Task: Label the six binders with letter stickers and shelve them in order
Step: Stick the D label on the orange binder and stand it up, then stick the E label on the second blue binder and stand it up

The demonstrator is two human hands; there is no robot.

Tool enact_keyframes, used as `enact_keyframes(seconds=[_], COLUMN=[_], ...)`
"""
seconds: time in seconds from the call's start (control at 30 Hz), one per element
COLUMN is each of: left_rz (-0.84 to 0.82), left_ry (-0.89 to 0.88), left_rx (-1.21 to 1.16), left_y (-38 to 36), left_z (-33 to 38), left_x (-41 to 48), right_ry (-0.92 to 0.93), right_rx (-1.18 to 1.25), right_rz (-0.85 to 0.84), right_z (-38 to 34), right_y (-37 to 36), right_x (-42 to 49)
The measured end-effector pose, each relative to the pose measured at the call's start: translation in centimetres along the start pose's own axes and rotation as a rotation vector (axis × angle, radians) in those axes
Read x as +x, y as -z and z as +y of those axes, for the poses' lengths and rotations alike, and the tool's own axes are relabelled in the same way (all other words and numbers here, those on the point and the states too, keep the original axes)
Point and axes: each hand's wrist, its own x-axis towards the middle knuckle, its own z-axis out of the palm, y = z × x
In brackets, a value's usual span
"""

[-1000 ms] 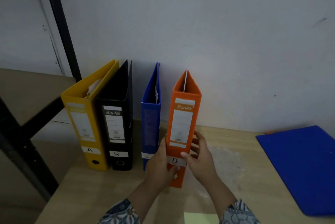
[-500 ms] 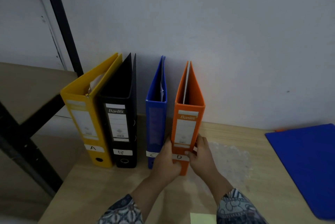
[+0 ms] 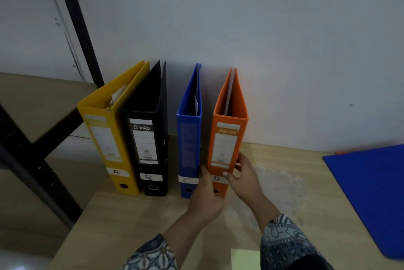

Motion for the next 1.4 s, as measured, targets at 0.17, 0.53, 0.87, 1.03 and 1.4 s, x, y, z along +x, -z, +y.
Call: enact_keyframes(seconds=[0.17, 0.53, 0.87, 1.03, 1.4], left_rz=[-0.039, -0.082, -0.267, -0.426, -0.520], left_ry=[0.049, 0.006, -0.031, -0.133, -0.171], left_rx=[0.048, 0.171, 0.463, 0.691, 0.794], left_y=[-0.9, -3.0, -7.4, -9.0, -10.3], left_z=[0.1, 0.0, -2.8, -4.7, -7.2], left_x=[-2.0, -4.9, -6.9, -9.1, -10.9], right_ry=[-0.009, -0.077, -0.248, -0.265, 0.076], right_rx=[0.063, 0.069, -0.064, -0.198, -0.386], right_rz=[-0.033, -0.007, -0.128, -0.282, -0.452], right_z=[0.5, 1.6, 11.3, 13.3, 14.7], right_y=[0.5, 2.4, 5.8, 6.7, 5.0], right_x=[-0.6, -2.4, -9.5, -14.1, -18.5])
